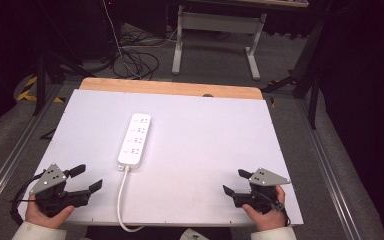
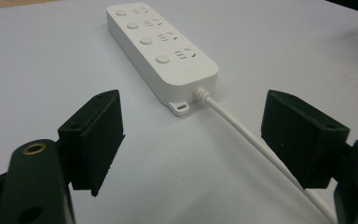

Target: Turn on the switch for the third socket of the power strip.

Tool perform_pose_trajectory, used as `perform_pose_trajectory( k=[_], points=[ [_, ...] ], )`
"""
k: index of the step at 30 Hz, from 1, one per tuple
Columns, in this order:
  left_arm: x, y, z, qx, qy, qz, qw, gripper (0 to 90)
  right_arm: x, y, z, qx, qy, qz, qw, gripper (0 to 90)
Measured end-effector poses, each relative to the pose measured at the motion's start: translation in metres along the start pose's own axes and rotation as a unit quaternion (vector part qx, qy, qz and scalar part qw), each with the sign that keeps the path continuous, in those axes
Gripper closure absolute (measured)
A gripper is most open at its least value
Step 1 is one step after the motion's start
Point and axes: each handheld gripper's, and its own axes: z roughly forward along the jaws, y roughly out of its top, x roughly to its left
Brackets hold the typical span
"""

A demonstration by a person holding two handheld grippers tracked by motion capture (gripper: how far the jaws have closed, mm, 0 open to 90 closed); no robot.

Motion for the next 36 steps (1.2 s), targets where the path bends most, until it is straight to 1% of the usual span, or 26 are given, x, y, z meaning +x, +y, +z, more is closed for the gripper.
perform_pose_trajectory(
  k=[2,4,8,9,11,13,15,17,20,22,23,25,27,32,36],
  points=[
    [0.0,0.0,-0.001,-0.002,-0.004,-0.011,0.9999,21.6,0.0,0.0,0.0,0.0,0.001,0.0,1.0,23.6],
    [0.001,0.0,-0.001,-0.003,-0.004,-0.012,0.9999,21.6,0.0,0.0,0.0,0.001,0.001,-0.001,1.0,23.6],
    [-0.001,0.001,-0.001,-0.005,0.001,-0.006,1.0,21.5,0.0,0.0,0.0,-0.001,0.001,-0.001,1.0,23.6],
    [-0.001,0.001,-0.001,-0.003,0.003,0.0,1.0,21.6,0.0,0.0,0.001,0.0,0.001,-0.001,1.0,23.7],
    [-0.001,0.001,-0.002,-0.002,0.004,0.005,1.0,21.6,0.0,0.0,0.001,0.0,0.002,-0.001,1.0,23.7],
    [-0.002,0.001,-0.002,-0.003,0.002,0.002,1.0,21.6,0.0,0.0,0.001,0.001,0.002,-0.002,1.0,23.7],
    [-0.001,0.001,-0.002,-0.003,0.004,0.005,1.0,21.6,0.0,0.0,0.0,-0.001,0.002,-0.002,1.0,23.7],
    [-0.001,0.002,-0.002,-0.003,0.002,-0.002,1.0,21.6,0.0,0.0,0.0,-0.001,0.002,-0.002,1.0,23.7],
    [0.0,0.003,-0.002,0.001,0.001,-0.004,1.0,21.6,0.0,0.0,0.001,0.001,0.003,-0.002,1.0,23.7],
    [0.0,0.003,-0.001,0.003,-0.001,-0.01,0.9999,21.6,0.0,0.0,0.0,-0.001,0.003,-0.001,1.0,23.7],
    [-0.001,0.005,-0.001,0.006,-0.001,-0.01,0.9999,21.6,0.0,0.0,0.0,-0.001,0.003,0.0,1.0,23.7],
    [-0.002,0.006,-0.001,0.005,-0.002,-0.012,0.9999,21.6,0.0,0.0,0.001,-0.001,0.003,0.0,1.0,23.7],
    [-0.003,0.009,-0.002,0.006,0.0,-0.008,1.0,21.6,0.0,0.0,0.001,0.0,0.004,0.0,1.0,23.9],
    [-0.004,0.017,-0.003,0.008,0.001,-0.008,0.9999,22.6,0.001,0.0,0.001,0.001,0.005,0.0,1.0,24.0],
    [-0.005,0.024,0.0,0.016,0.002,-0.002,0.9999,23.3,0.001,0.0,0.001,0.002,0.005,0.001,1.0,24.0]
  ],
)
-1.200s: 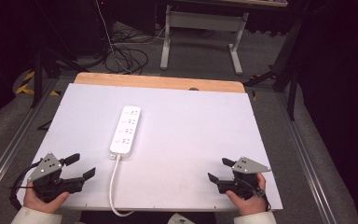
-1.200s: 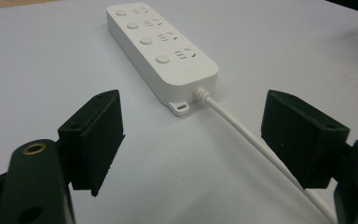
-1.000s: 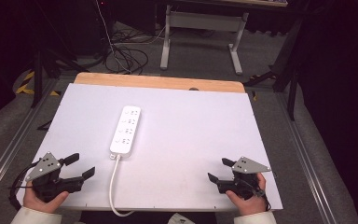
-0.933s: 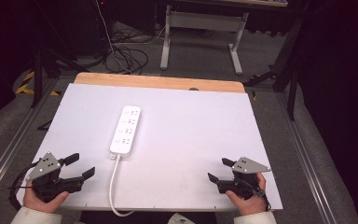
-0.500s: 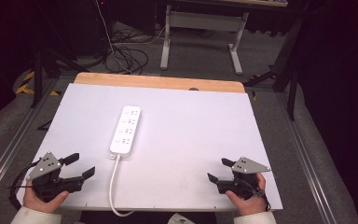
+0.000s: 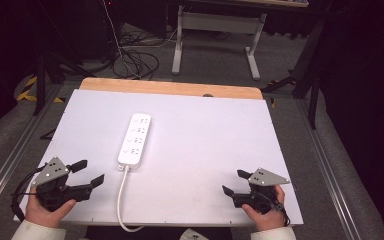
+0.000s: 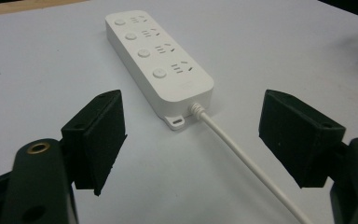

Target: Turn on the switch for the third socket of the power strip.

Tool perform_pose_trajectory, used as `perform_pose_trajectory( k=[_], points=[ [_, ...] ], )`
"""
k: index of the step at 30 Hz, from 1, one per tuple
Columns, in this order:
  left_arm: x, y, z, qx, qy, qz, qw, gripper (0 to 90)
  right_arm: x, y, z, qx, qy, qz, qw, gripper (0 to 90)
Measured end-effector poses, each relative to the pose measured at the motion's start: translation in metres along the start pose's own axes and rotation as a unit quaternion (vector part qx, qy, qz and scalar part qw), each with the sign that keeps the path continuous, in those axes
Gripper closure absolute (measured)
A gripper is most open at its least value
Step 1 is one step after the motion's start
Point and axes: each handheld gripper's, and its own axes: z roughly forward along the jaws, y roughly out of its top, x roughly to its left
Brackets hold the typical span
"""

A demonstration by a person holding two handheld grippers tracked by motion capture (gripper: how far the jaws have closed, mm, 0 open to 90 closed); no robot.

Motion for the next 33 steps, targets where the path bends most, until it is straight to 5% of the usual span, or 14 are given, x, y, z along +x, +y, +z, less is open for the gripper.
perform_pose_trajectory(
  k=[25,33],
  points=[
    [-0.002,0.049,0.011,0.015,-0.007,0.034,0.9993,23.5,0.0,-0.001,0.001,0.001,0.002,0.003,1.0,24.1],
    [0.0,0.06,0.018,0.019,-0.015,0.028,0.9993,25.5,0.0,-0.001,0.0,0.001,0.003,0.001,1.0,24.4]
  ],
)
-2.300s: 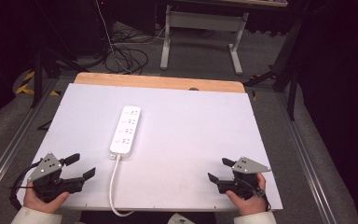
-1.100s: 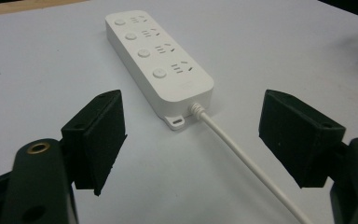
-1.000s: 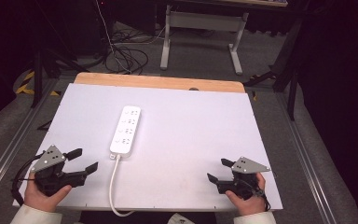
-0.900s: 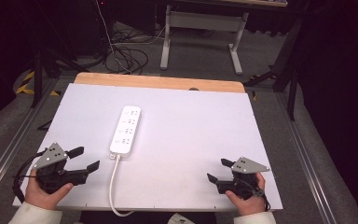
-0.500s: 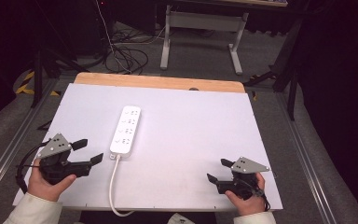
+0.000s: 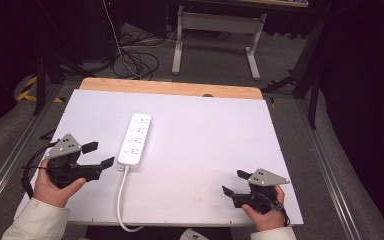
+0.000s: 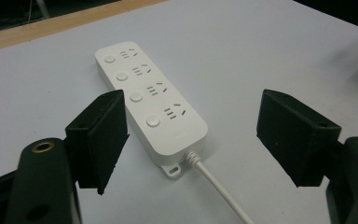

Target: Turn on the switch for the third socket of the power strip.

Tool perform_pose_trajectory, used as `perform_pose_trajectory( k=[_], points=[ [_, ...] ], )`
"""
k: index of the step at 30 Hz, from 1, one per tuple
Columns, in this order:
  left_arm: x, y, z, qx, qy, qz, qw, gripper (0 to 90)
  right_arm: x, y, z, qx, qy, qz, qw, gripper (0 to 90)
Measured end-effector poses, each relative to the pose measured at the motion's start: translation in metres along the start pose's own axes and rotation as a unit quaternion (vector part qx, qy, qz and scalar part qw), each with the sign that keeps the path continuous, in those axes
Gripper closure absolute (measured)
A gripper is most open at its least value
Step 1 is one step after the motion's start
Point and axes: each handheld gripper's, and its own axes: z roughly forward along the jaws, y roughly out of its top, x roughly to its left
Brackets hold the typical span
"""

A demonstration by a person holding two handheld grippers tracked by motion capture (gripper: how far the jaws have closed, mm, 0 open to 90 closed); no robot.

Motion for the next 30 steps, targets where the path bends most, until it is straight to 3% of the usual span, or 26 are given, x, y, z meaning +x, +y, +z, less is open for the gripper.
perform_pose_trajectory(
  k=[5,14,17,22,27,30],
  points=[
    [0.0,0.007,0.005,0.003,0.004,0.007,1.0,32.0,0.0,0.0,0.001,0.002,0.001,0.0,1.0,24.5],
    [0.009,0.027,0.021,0.006,0.011,0.007,0.9999,59.6,0.0,0.0,0.001,0.0,0.002,-0.001,1.0,24.5],
    [0.011,0.032,0.027,0.01,0.008,0.006,0.9999,63.6,0.0,0.0,0.001,0.0,0.003,-0.002,1.0,24.5],
    [0.016,0.043,0.039,0.015,-0.002,-0.013,0.9998,76.4,0.0,0.0,0.0,-0.001,0.005,-0.003,1.0,24.5],
    [0.022,0.051,0.05,0.022,0.005,-0.017,0.9996,89.4,0.0,0.0,0.0,-0.002,0.005,-0.004,1.0,24.5],
    [0.024,0.052,0.058,0.023,0.005,-0.022,0.9995,89.7,0.0,-0.001,0.0,-0.003,0.007,-0.003,1.0,24.5]
  ],
)
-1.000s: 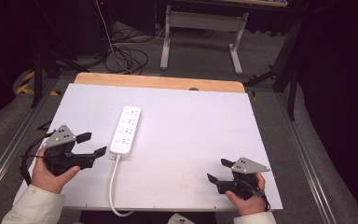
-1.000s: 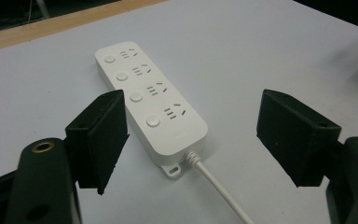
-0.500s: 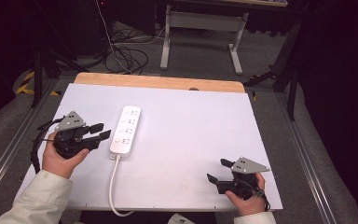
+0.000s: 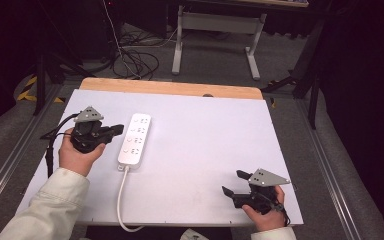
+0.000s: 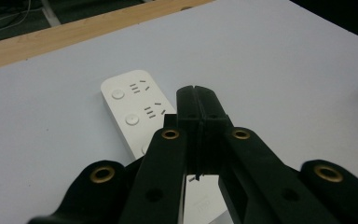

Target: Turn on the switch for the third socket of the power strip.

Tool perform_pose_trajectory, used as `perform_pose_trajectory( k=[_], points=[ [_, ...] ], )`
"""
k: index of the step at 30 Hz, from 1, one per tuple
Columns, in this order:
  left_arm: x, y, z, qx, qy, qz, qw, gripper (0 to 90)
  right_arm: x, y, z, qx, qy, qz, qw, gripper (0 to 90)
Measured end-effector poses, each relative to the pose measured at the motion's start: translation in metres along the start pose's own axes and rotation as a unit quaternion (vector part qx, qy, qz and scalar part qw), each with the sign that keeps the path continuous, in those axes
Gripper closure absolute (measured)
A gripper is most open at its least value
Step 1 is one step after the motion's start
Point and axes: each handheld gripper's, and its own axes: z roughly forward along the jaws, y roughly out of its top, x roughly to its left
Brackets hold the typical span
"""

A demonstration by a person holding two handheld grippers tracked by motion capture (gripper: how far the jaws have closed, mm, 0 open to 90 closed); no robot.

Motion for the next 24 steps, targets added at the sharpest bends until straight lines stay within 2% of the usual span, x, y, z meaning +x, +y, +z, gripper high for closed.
perform_pose_trajectory(
  k=[3,6,14,17,20,24],
  points=[
    [0.002,-0.001,0.008,0.004,0.002,-0.008,1.0,89.8,0.0,0.0,0.0,0.0,0.002,0.001,1.0,24.5],
    [0.006,-0.001,0.015,0.007,0.011,-0.007,0.9999,89.8,0.0,0.0,0.0,0.0,0.003,0.0,1.0,24.5],
    [0.016,-0.002,0.034,-0.008,0.008,-0.025,0.9996,89.8,0.0,0.0,0.0,-0.001,0.003,0.001,1.0,24.5],
    [0.02,-0.004,0.041,-0.025,0.002,-0.018,0.9995,89.8,-0.001,-0.001,0.0,-0.001,0.003,0.001,1.0,24.5],
    [0.021,-0.004,0.048,-0.034,0.006,-0.004,0.9994,89.9,-0.001,-0.001,0.0,-0.002,0.004,0.002,1.0,24.5],
    [0.023,-0.006,0.058,-0.03,0.005,-0.005,0.9995,89.9,-0.001,-0.001,0.0,-0.002,0.004,0.002,1.0,24.5]
  ],
)
